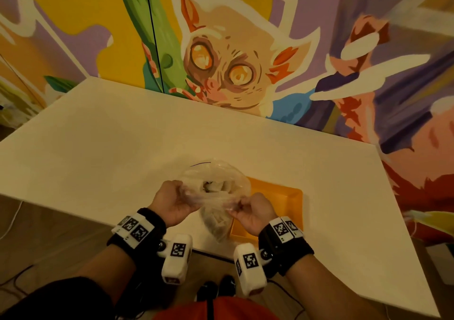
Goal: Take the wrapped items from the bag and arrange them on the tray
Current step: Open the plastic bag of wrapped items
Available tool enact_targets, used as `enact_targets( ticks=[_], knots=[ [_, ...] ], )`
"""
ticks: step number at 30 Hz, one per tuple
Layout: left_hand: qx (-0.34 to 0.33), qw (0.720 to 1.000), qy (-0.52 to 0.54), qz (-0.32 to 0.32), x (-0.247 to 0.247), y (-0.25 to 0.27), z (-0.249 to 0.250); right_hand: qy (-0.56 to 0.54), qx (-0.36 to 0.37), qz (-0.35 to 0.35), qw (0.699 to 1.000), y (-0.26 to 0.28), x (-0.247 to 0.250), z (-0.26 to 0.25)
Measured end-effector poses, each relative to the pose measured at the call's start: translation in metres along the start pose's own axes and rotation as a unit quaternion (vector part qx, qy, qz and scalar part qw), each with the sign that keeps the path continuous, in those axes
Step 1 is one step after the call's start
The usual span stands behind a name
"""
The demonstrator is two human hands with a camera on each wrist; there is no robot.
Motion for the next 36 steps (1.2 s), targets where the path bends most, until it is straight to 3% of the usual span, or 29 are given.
enact_targets(
  ticks=[4, 6, 7, 9, 11, 13, 15, 17, 18, 20, 22, 24, 25, 27, 28, 29, 31, 32, 34, 36],
  knots=[
    [0.006, 0.992, -0.123, 0.014, 0.001, 0.001, -0.004, 0.144, -0.003, -0.002, 0.99, -0.001, 0.003, 0.002],
    [-0.036, 0.967, -0.25, 0.031, 0.002, 0.0, 0.003, 0.262, 0.034, 0.036, 0.964, -0.004, 0.012, -0.008],
    [-0.071, 0.937, -0.339, 0.049, 0.002, 0.0, 0.009, 0.332, 0.06, 0.067, 0.939, -0.009, 0.017, -0.013],
    [-0.161, 0.849, -0.497, 0.084, 0.001, -0.002, 0.022, 0.46, 0.128, 0.128, 0.869, -0.011, 0.024, -0.028],
    [-0.294, 0.773, -0.56, 0.051, -0.013, 0.002, 0.032, 0.518, 0.212, 0.177, 0.809, -0.015, 0.029, -0.04],
    [-0.42, 0.692, -0.587, -0.04, -0.032, 0.012, 0.036, 0.523, 0.272, 0.197, 0.783, -0.016, 0.028, -0.048],
    [-0.451, 0.62, -0.633, -0.101, -0.045, 0.014, 0.032, 0.513, 0.325, 0.206, 0.767, -0.016, 0.025, -0.055],
    [-0.453, 0.573, -0.676, -0.101, -0.051, 0.009, 0.031, 0.489, 0.362, 0.207, 0.766, -0.012, 0.021, -0.06],
    [-0.449, 0.582, -0.671, -0.099, -0.054, 0.007, 0.033, 0.479, 0.364, 0.203, 0.773, -0.015, 0.02, -0.059],
    [-0.403, 0.673, -0.608, -0.122, -0.055, 0.001, 0.036, 0.454, 0.327, 0.179, 0.809, -0.03, 0.02, -0.054],
    [-0.334, 0.745, -0.563, -0.127, -0.055, -0.006, 0.039, 0.385, 0.26, 0.128, 0.876, -0.047, 0.018, -0.043],
    [-0.236, 0.805, -0.537, -0.091, -0.05, -0.017, 0.037, 0.256, 0.168, 0.059, 0.95, -0.057, 0.015, -0.029],
    [-0.188, 0.831, -0.519, -0.071, -0.048, -0.02, 0.035, 0.211, 0.129, 0.033, 0.968, -0.057, 0.013, -0.024],
    [-0.133, 0.852, -0.504, -0.037, -0.046, -0.024, 0.033, 0.232, 0.091, 0.009, 0.968, -0.057, 0.01, -0.021],
    [-0.122, 0.853, -0.506, -0.027, -0.046, -0.025, 0.033, 0.315, 0.108, 0.012, 0.943, -0.056, 0.007, -0.024],
    [-0.121, 0.847, -0.516, -0.022, -0.046, -0.025, 0.034, 0.415, 0.144, 0.028, 0.898, -0.054, 0.004, -0.029],
    [-0.127, 0.832, -0.539, -0.025, -0.046, -0.028, 0.035, 0.582, 0.223, 0.07, 0.779, -0.04, -0.003, -0.036],
    [-0.127, 0.831, -0.541, -0.032, -0.046, -0.029, 0.034, 0.607, 0.263, 0.07, 0.747, -0.031, -0.01, -0.036],
    [-0.125, 0.836, -0.534, -0.033, -0.044, -0.029, 0.032, 0.6, 0.355, 0.033, 0.716, -0.014, -0.024, -0.037],
    [-0.11, 0.846, -0.52, -0.041, -0.044, -0.028, 0.029, 0.631, 0.386, 0.003, 0.673, -0.016, -0.031, -0.031]
  ],
)
Point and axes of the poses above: each hand's wrist, its own y-axis away from the middle knuckle, its own x-axis out of the back of the hand, z = x × y, the point moved 7 cm from there along -y, towards the middle knuckle, and after that the axes turned 12 degrees about y, right-handed, at the moved point
